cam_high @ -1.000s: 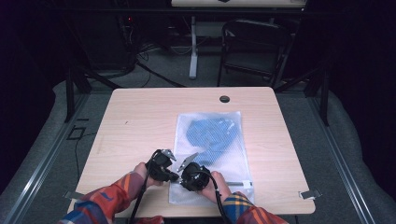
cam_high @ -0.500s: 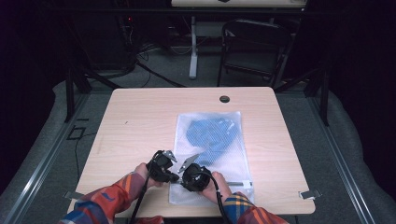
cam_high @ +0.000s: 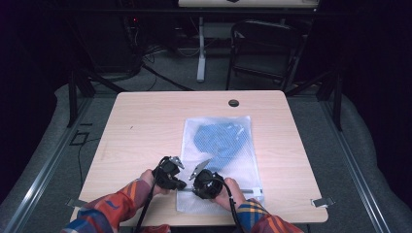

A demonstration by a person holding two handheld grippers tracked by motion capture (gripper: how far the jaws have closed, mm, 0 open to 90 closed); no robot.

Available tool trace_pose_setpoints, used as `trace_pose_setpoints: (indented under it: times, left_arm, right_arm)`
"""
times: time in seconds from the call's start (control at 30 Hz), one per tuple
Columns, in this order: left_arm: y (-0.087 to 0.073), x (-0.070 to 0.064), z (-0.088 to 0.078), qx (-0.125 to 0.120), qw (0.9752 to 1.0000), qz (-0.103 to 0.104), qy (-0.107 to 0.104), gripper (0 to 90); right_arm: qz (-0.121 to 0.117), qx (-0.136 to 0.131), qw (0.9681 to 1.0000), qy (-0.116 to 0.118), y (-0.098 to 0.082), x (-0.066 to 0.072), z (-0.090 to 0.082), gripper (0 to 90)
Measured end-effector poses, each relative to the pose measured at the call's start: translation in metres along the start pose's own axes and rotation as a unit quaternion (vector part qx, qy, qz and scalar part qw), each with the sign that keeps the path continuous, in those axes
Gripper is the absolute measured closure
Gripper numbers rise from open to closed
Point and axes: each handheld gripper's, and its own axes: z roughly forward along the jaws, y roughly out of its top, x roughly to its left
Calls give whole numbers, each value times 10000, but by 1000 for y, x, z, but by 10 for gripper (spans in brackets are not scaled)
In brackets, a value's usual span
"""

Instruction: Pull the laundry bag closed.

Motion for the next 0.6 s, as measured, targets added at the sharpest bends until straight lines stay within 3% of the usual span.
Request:
trace_pose_setpoints:
  times: [0.6]
  left_arm:
    - [0,0,0,-30,10000,8,-27,900]
  right_arm:
    - [-2,123,9999,-2,-2,0,-4,830]
